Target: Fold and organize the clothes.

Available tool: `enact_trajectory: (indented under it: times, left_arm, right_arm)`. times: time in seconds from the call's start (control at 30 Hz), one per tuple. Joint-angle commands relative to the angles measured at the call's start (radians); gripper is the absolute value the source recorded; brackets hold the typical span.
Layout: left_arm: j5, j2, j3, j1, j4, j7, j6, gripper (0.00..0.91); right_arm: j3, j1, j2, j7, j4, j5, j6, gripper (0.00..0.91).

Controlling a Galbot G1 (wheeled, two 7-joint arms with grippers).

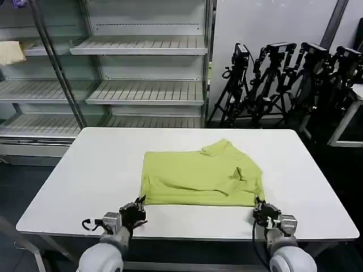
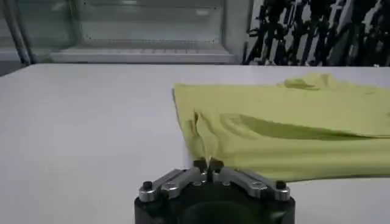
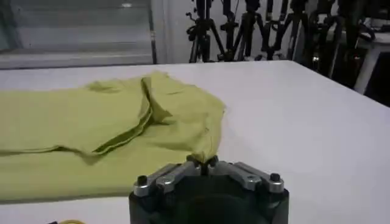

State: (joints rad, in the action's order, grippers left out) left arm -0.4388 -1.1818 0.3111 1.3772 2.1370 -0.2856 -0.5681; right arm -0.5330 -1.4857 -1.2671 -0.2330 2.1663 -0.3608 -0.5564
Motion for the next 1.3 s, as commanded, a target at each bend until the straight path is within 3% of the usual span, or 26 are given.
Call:
enact_trajectory:
  times: [0.03,0.13,0.17,0.2,0.27,0.53,0.77,1.03,1.3]
  left_arm:
    - [0.026,0.019,0.04,0.224,0.192,-0.002,0.004,0.03]
    - [0.036,0.023,0.049,0.249,0.217,-0.001,0.003,0.03]
    - [0.038,0.025,0.051,0.26,0.228,0.002,0.0,0.03]
    - [0.039,0.025,0.052,0.264,0.233,0.002,-0.005,0.252]
    - [0.044,0.026,0.054,0.278,0.248,0.003,-0.008,0.907]
    - [0.068,0.039,0.103,0.299,0.313,0.006,-0.008,0.907]
    - [-0.031,0.077,0.165,0.216,0.297,-0.014,-0.008,0.907]
    - [-0.206,0.14,0.063,-0.063,0.1,-0.076,-0.009,0.907]
    - [-0.259,0.197,-0.099,-0.34,-0.115,-0.158,-0.01,0.907]
  right_arm:
    - [-0.015,-0.185,0.001,0.003,0.159,0.035,0.003,0.0]
    - [-0.023,-0.221,0.004,0.012,0.18,0.046,-0.004,0.0]
    - [-0.028,-0.233,0.005,0.016,0.189,0.056,-0.02,0.171]
    - [-0.029,-0.234,0.005,0.017,0.191,0.058,-0.022,0.907]
    - [-0.03,-0.242,0.01,0.03,0.195,0.083,-0.021,0.907]
    - [-0.09,-0.221,0.031,0.028,0.282,0.095,0.019,0.907]
    - [-0.113,-0.075,0.079,-0.001,0.246,0.025,0.034,0.907]
    - [0.072,0.299,0.125,-0.08,-0.002,-0.096,-0.021,0.907]
    - [0.267,0.598,0.118,-0.147,-0.261,-0.197,-0.022,0.907]
